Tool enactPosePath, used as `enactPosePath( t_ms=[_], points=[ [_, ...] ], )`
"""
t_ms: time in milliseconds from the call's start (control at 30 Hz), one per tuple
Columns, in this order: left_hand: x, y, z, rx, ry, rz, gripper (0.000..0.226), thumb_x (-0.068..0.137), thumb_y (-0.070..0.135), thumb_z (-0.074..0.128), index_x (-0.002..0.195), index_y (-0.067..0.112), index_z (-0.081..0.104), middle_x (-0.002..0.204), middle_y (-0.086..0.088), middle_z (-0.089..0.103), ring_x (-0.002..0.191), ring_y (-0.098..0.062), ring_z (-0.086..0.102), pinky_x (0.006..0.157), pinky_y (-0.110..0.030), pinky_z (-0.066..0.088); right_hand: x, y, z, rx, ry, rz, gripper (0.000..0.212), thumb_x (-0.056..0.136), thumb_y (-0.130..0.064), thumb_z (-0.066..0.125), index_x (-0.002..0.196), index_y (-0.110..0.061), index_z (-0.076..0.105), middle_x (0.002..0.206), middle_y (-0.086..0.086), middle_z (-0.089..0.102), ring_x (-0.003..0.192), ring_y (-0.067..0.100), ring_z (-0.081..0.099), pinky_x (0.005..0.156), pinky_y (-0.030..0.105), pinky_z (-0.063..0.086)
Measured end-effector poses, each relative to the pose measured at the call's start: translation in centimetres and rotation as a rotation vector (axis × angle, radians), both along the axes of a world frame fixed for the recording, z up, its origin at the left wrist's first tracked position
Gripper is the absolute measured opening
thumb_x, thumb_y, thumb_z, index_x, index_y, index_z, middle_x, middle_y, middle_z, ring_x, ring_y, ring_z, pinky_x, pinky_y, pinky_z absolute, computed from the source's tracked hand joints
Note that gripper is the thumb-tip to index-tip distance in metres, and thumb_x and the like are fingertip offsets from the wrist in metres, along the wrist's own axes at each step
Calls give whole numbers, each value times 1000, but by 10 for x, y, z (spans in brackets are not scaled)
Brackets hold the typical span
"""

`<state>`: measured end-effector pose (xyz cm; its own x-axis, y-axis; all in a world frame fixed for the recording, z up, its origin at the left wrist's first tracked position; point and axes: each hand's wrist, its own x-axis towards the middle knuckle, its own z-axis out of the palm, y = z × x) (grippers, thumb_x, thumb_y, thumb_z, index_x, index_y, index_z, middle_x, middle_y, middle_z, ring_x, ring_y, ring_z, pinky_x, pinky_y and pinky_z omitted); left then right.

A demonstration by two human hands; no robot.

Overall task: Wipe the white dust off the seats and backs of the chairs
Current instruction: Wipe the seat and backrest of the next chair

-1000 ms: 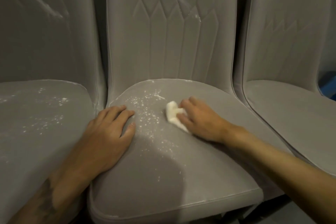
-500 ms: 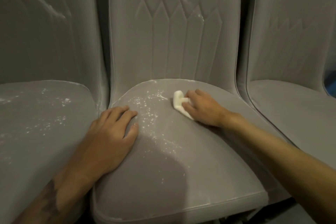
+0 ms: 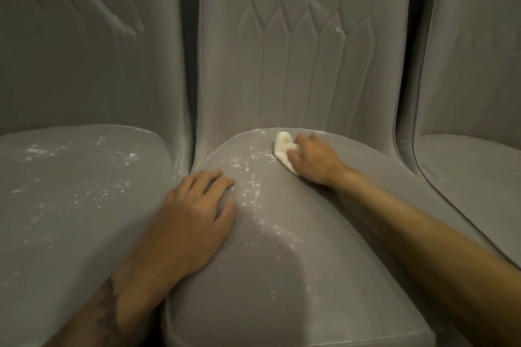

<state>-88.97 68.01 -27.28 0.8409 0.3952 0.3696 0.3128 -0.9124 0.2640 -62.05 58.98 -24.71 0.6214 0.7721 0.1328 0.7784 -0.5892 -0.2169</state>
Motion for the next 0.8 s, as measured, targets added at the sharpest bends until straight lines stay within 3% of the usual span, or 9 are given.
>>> enactPosePath(
  t_ms=[67, 167, 233, 433, 533, 633, 700, 800],
  points=[
    [1, 0, 1, -37, -15, 22, 60, 100, 45, 26, 139, 19, 62, 147, -1, 55, 137, -21, 48, 112, -40, 40, -16, 8, -7, 41, -19, 91, 37, 103, -35, 42, 128, -9, 49, 127, 21, 51, 115, 39, 48, 99, 42, 38],
    [2, 0, 1, -50, 13, 39, 60, 99, 47, 25, 143, 24, 59, 151, 5, 50, 140, -14, 41, 115, -33, 34, -47, -12, -19, 149, 3, 395, 32, 99, -49, 39, 119, -25, 45, 112, 3, 49, 100, 26, 46, 87, 39, 39],
    [3, 2, 2, -77, 35, 53, 62, 98, 52, 20, 147, 31, 53, 155, 12, 43, 143, -8, 35, 117, -28, 29, -41, -19, -17, 112, 23, 459, 29, 99, -52, 36, 116, -30, 44, 108, -3, 47, 96, 20, 45, 85, 36, 39],
    [5, 0, 2, -113, 47, 73, 70, 94, 58, 11, 149, 37, 47, 157, 18, 38, 144, -2, 27, 117, -22, 21, 7, 38, 0, 12, -36, 73, 38, 105, -30, 41, 132, -4, 48, 129, 23, 51, 119, 38, 47, 101, 41, 34],
    [5, 2, 1, -111, 56, 79, 70, 93, 58, 11, 149, 38, 47, 157, 19, 37, 144, -2, 27, 118, -23, 23, -13, 32, -12, 76, -30, 227, 34, 103, -35, 42, 126, -11, 48, 123, 17, 52, 110, 36, 48, 97, 42, 38],
    [5, 3, 0, -113, 50, 74, 68, 94, 59, 12, 149, 39, 46, 157, 19, 36, 143, 0, 26, 116, -20, 20, -29, -5, -20, 127, 27, 463, 25, 99, -50, 39, 113, -30, 45, 105, -3, 48, 96, 20, 45, 84, 34, 35],
    [5, 3, 0, -127, 43, 71, 69, 94, 60, 11, 149, 39, 47, 157, 20, 37, 144, 0, 25, 117, -21, 19, -11, -9, -13, 68, 9, 428, 25, 100, -47, 41, 113, -26, 48, 106, 0, 50, 98, 23, 48, 85, 35, 36],
    [5, 1, 1, -131, 37, 68, 62, 98, 57, 17, 148, 38, 49, 156, 19, 39, 145, -2, 28, 121, -24, 22, 25, 14, -1, 2, -22, 123, 34, 103, -33, 44, 126, -8, 51, 124, 20, 54, 114, 37, 50, 98, 40, 38]
  ],
)
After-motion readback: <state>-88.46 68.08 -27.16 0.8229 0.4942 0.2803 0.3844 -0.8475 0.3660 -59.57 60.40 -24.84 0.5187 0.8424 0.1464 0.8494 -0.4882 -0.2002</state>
